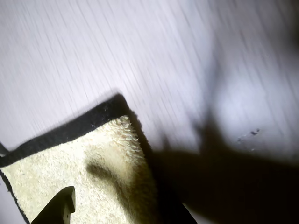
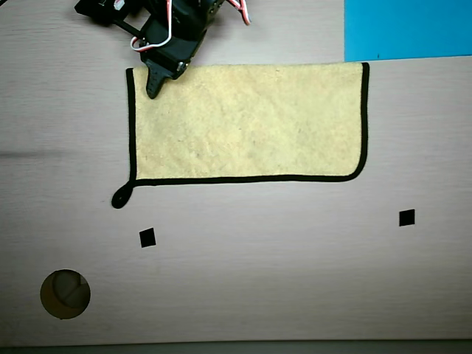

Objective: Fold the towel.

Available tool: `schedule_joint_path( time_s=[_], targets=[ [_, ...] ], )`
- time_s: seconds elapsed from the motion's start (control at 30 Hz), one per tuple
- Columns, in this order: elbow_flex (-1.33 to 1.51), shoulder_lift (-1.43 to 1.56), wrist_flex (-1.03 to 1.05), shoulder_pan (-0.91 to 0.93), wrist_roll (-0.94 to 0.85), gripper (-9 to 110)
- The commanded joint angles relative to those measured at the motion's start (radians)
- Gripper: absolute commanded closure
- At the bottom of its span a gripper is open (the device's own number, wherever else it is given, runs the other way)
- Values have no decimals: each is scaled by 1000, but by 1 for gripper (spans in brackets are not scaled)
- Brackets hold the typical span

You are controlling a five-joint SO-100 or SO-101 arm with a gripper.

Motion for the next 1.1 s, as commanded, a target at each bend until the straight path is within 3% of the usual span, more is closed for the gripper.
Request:
schedule_joint_path(
  time_s=[0.0, 0.47, 0.7, 1.07],
  targets=[
    [-28, 2, -15, -29, -6, 81],
    [-44, -32, -164, -52, -107, 99],
    [-44, -18, -170, -38, -132, 101],
    [-38, 58, -170, -23, -310, 101]
  ],
)
